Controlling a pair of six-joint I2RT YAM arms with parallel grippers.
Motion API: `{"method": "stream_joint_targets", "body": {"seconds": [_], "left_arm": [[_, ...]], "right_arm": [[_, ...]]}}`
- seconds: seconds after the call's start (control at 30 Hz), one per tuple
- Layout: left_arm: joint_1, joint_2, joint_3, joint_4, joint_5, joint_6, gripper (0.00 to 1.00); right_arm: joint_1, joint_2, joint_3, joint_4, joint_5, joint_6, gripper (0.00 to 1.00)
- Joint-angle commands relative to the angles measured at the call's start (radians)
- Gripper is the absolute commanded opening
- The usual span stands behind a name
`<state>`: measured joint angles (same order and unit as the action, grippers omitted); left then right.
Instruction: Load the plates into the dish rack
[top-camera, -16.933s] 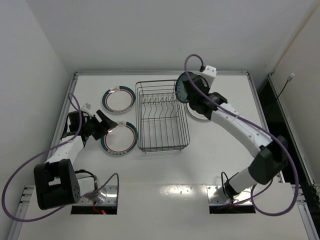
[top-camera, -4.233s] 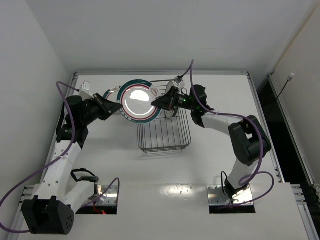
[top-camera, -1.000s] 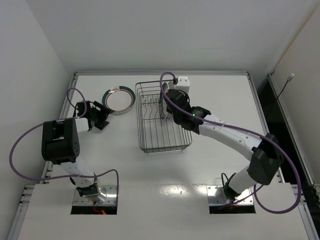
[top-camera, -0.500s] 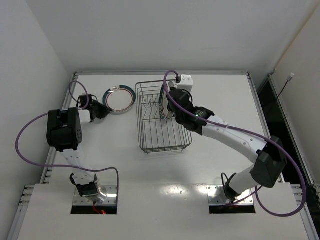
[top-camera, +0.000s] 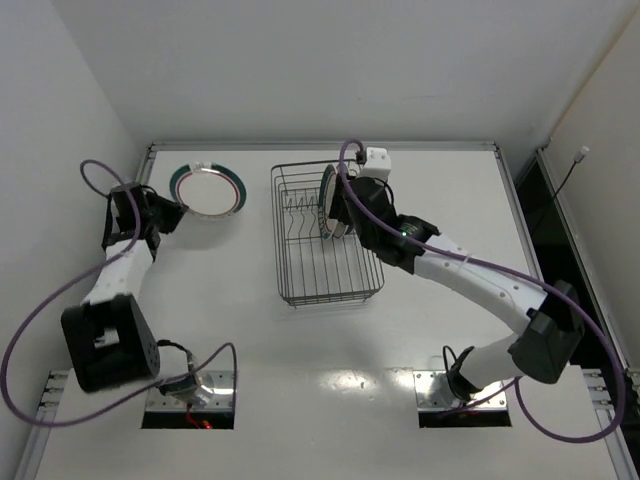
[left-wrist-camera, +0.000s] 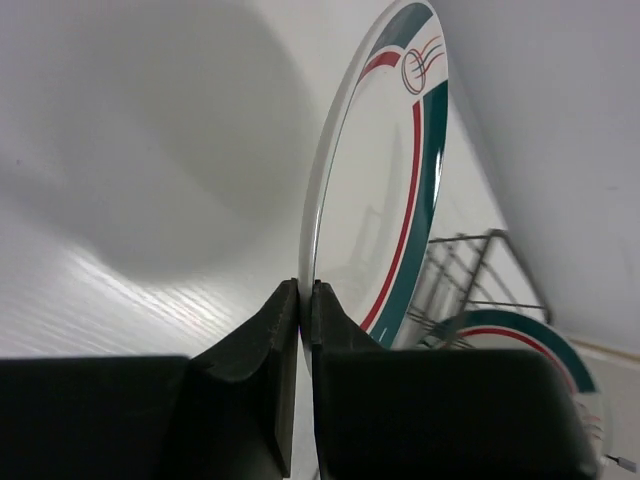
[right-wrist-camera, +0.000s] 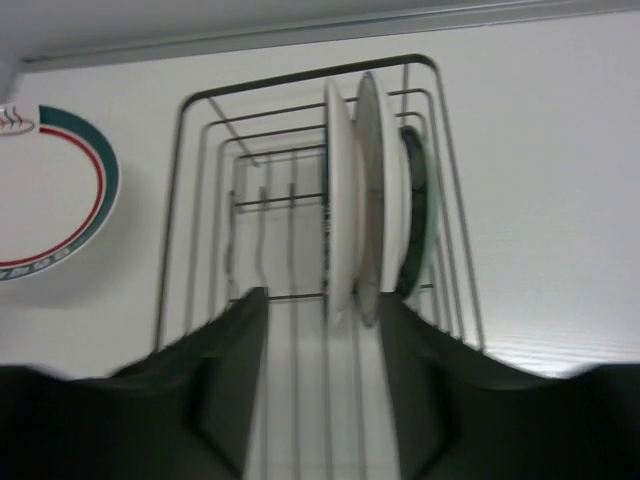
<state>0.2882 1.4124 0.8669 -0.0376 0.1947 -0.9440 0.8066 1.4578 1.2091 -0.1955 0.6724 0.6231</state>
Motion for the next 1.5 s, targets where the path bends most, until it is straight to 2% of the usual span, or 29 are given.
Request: {"method": "stream_joint_targets", "body": {"seconds": [0.0,0.03,0.07,0.13,0.33,0.43,0.47,0.57,0.73,0.83,0.93,0.97,1.0,1.07,1.1,1.13,1.17,1.23,1.27,1.3,1.37,1.4,1.47], "left_arm": [[-0.001,-0.247,0.053,-0.063,-0.015,0.010,0.00],[-0.001,-0.277,0.066,-0.086,-0.015,0.020,0.00],[-0.001,-0.300,0.078,-0.125,-0.015,0.021,0.00],[-0.010,-0.358,0.087,-0.134,0.046,0.008,0.00],[-0.089,-0.454,0.008,-0.015,0.233,-0.117,0.00],[-0.150,-0.466,-0.002,-0.005,0.261,-0.139,0.00],[-0.167,-0.466,-0.002,0.007,0.273,-0.139,0.00],[-0.216,-0.478,-0.042,0.056,0.307,-0.168,0.00],[-0.274,-0.487,-0.051,0.106,0.327,-0.205,0.00],[-0.349,-0.487,-0.089,0.165,0.327,-0.232,0.00],[-0.350,-0.487,-0.100,0.154,0.347,-0.175,0.02],[-0.350,-0.478,-0.089,0.128,0.347,-0.147,0.05],[-0.337,-0.469,-0.089,0.076,0.363,-0.121,0.07],[-0.314,-0.458,-0.101,0.067,0.406,-0.069,0.18],[-0.314,-0.458,-0.115,0.045,0.407,-0.055,0.21],[-0.305,-0.458,-0.126,0.019,0.407,-0.012,0.32],[-0.305,-0.458,-0.126,-0.026,0.346,0.017,0.39],[-0.294,-0.490,-0.102,-0.189,0.237,0.106,0.50],[-0.294,-0.500,-0.085,-0.246,0.097,0.128,0.62],[-0.294,-0.500,-0.066,-0.333,0.031,0.151,0.66],[-0.294,-0.500,-0.011,-0.393,-0.120,0.212,0.69],[-0.294,-0.500,0.003,-0.413,-0.158,0.232,0.69],[-0.294,-0.500,0.013,-0.413,-0.243,0.281,0.69]], "right_arm": [[-0.010,-0.111,-0.025,0.109,-0.125,0.019,0.54],[-0.023,-0.128,-0.039,0.137,-0.187,0.042,0.75],[-0.023,-0.146,-0.051,0.162,-0.230,0.074,0.84],[-0.049,-0.189,-0.092,0.264,-0.388,0.093,0.93],[-0.147,-0.130,-0.152,0.459,-0.787,0.260,0.93],[-0.187,-0.062,-0.226,0.670,-0.951,0.400,0.93],[-0.205,-0.036,-0.262,0.812,-1.031,0.444,0.93],[-0.218,0.077,-0.308,1.040,-1.128,0.599,0.87],[-0.227,0.177,-0.329,1.120,-1.162,0.682,0.87],[-0.227,0.197,-0.329,1.171,-1.171,0.702,0.79],[-0.227,0.207,-0.350,1.255,-1.171,0.725,0.22],[-0.237,0.172,-0.359,1.242,-1.159,0.725,0.02],[-0.238,0.149,-0.374,1.213,-1.127,0.698,0.00],[-0.247,0.086,-0.402,1.066,-1.038,0.649,0.00],[-0.247,0.008,-0.402,1.005,-0.996,0.580,0.00],[-0.247,-0.037,-0.411,0.931,-0.947,0.539,0.00],[-0.247,-0.084,-0.393,0.718,-0.803,0.496,0.00],[-0.189,-0.198,-0.296,0.453,-0.600,0.362,0.00],[-0.164,-0.214,-0.254,0.236,-0.403,0.331,0.00],[-0.123,-0.214,-0.212,0.149,-0.316,0.275,0.00],[-0.089,-0.182,-0.087,0.004,-0.103,0.230,0.00],[-0.064,-0.154,-0.041,-0.125,-0.044,0.221,0.00],[-0.046,-0.053,0.090,-0.229,0.083,0.195,0.00]]}}
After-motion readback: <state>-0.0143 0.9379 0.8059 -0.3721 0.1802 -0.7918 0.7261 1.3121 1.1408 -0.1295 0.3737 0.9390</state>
